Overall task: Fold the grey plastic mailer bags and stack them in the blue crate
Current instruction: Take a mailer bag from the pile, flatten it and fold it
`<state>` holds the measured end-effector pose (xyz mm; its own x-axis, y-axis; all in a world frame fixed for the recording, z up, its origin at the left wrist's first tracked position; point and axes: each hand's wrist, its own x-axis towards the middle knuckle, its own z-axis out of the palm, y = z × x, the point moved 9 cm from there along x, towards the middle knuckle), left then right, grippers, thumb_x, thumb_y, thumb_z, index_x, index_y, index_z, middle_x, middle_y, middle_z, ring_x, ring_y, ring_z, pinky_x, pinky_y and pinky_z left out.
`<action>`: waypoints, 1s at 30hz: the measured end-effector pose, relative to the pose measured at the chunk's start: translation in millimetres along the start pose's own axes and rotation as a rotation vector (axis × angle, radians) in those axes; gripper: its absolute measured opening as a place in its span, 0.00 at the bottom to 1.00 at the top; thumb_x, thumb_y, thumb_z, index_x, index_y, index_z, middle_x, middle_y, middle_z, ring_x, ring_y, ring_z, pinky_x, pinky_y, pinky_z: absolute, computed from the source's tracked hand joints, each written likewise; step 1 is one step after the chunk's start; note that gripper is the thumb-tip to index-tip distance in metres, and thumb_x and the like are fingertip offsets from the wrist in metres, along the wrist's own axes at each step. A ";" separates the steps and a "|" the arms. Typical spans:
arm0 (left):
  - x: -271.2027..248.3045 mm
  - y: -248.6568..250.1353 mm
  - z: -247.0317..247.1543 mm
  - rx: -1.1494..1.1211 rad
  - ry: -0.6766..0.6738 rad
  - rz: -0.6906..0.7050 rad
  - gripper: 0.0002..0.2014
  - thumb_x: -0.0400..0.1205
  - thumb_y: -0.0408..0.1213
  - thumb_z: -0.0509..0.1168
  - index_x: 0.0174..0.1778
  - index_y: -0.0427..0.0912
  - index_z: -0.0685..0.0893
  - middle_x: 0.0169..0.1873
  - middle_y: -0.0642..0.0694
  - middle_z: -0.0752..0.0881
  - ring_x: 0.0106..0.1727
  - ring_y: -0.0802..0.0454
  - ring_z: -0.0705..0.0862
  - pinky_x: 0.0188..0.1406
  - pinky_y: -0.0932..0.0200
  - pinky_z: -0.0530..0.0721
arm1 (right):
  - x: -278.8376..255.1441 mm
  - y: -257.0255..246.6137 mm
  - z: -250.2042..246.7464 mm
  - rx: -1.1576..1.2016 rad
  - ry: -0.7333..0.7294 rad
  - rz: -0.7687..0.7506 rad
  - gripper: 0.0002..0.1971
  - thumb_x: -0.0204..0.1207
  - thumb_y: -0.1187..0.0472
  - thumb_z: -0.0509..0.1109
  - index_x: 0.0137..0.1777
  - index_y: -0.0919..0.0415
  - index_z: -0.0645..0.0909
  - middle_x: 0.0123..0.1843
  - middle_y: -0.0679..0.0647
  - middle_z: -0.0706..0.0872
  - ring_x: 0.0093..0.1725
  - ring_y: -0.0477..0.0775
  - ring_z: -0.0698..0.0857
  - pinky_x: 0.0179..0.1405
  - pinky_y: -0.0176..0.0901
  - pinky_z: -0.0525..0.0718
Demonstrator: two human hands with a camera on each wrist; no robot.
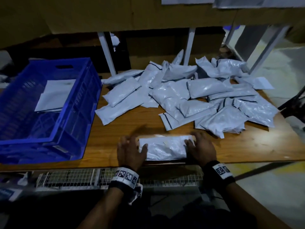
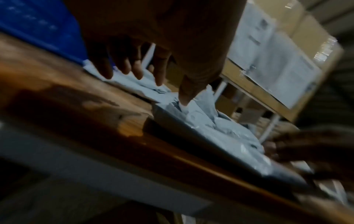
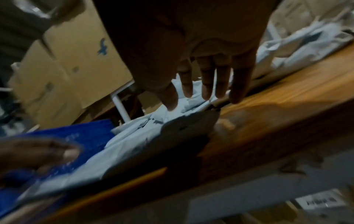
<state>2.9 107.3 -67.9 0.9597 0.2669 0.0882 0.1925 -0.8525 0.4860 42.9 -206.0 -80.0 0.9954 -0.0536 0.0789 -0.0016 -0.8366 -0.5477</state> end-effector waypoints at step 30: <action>-5.0 69.1 115.6 0.446 -0.432 0.539 0.38 0.85 0.54 0.25 0.91 0.40 0.49 0.91 0.43 0.48 0.91 0.46 0.43 0.89 0.40 0.42 | -17.3 -50.2 91.9 -0.428 -0.243 -0.374 0.33 0.91 0.45 0.38 0.89 0.61 0.60 0.91 0.57 0.59 0.91 0.54 0.51 0.89 0.65 0.49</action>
<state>35.0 -4.9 -135.3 0.9204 -0.3494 -0.1754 -0.3417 -0.9369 0.0735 34.6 -113.0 -130.5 0.9290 0.3697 -0.0187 0.3641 -0.9218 -0.1328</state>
